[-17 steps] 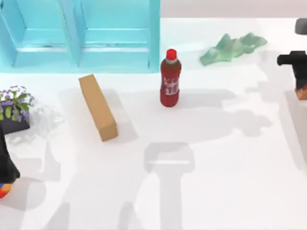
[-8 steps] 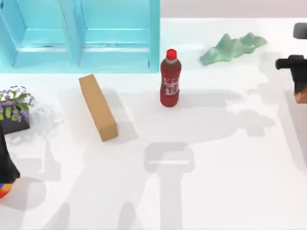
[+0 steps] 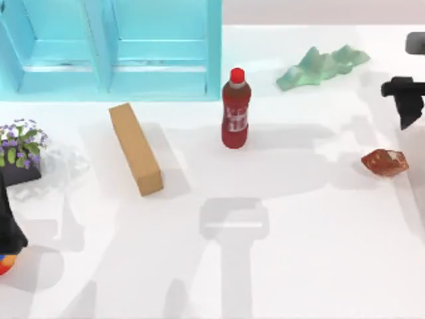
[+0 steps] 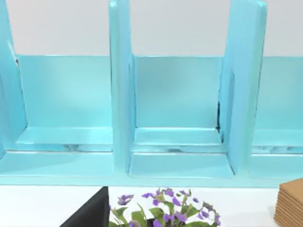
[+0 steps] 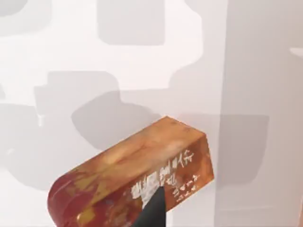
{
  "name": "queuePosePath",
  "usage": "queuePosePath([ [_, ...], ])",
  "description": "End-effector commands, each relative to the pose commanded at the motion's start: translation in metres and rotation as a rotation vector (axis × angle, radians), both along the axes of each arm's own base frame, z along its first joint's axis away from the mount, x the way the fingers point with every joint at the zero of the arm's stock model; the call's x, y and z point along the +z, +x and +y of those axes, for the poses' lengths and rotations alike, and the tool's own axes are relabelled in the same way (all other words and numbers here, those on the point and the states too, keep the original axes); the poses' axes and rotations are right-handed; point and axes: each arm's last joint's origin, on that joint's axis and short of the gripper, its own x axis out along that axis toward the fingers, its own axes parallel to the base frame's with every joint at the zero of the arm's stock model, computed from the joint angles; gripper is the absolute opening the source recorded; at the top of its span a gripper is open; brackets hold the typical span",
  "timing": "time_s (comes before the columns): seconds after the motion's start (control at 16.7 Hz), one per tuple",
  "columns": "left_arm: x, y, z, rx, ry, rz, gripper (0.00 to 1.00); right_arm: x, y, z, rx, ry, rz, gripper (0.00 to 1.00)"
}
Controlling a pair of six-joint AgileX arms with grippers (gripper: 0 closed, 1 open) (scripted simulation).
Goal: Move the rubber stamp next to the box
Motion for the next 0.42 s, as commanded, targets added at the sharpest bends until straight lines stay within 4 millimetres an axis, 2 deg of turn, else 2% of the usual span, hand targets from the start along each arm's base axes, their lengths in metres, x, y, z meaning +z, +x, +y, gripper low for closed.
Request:
queuePosePath([
  [0.06,0.0,0.0,0.0,0.0,0.0,0.0,1.0,0.0,0.0,0.0,0.0,0.0,0.0,0.98],
  [0.12,0.0,0.0,0.0,0.0,0.0,0.0,1.0,0.0,0.0,0.0,0.0,0.0,0.0,1.0],
  [0.42,0.0,0.0,0.0,0.0,0.0,0.0,1.0,0.0,0.0,0.0,0.0,0.0,0.0,1.0],
])
